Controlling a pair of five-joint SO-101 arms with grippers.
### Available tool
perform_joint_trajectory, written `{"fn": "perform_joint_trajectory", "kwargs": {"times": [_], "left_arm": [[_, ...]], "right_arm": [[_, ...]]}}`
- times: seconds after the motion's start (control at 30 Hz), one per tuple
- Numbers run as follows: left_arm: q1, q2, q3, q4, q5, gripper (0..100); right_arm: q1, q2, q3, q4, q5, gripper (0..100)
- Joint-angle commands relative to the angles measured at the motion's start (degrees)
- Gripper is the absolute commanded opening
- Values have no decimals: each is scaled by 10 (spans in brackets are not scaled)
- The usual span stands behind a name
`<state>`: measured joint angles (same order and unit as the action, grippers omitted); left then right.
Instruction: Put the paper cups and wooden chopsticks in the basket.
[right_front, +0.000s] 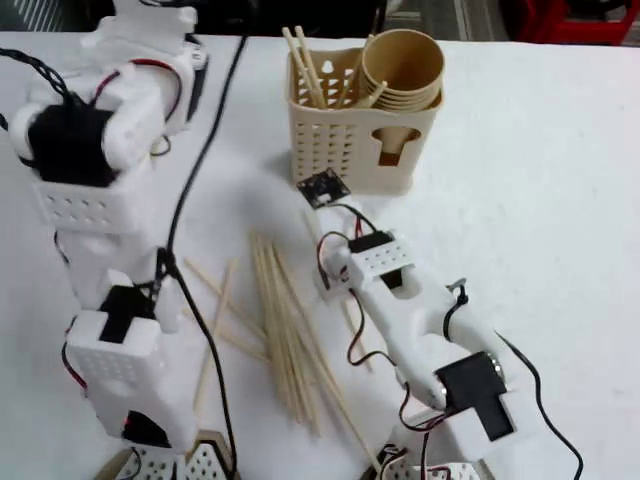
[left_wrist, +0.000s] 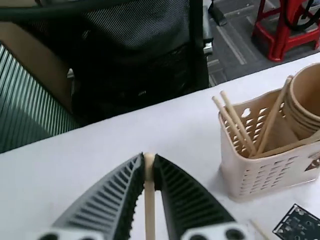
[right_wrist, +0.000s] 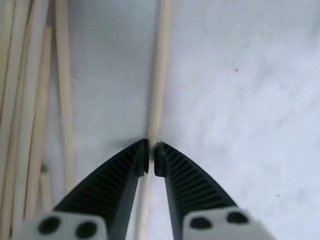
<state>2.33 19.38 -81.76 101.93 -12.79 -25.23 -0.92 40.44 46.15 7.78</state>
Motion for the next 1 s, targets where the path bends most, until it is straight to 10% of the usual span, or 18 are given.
{"fn": "perform_joint_trajectory", "kwargs": {"times": [0.0, 0.97], "left_arm": [[38, -4, -53, -19, 6, 22], [224, 42, -62, -370, 6, 21]], "right_arm": [[5, 2, -23, 16, 4, 17], [5, 7, -23, 15, 4, 17]]}}
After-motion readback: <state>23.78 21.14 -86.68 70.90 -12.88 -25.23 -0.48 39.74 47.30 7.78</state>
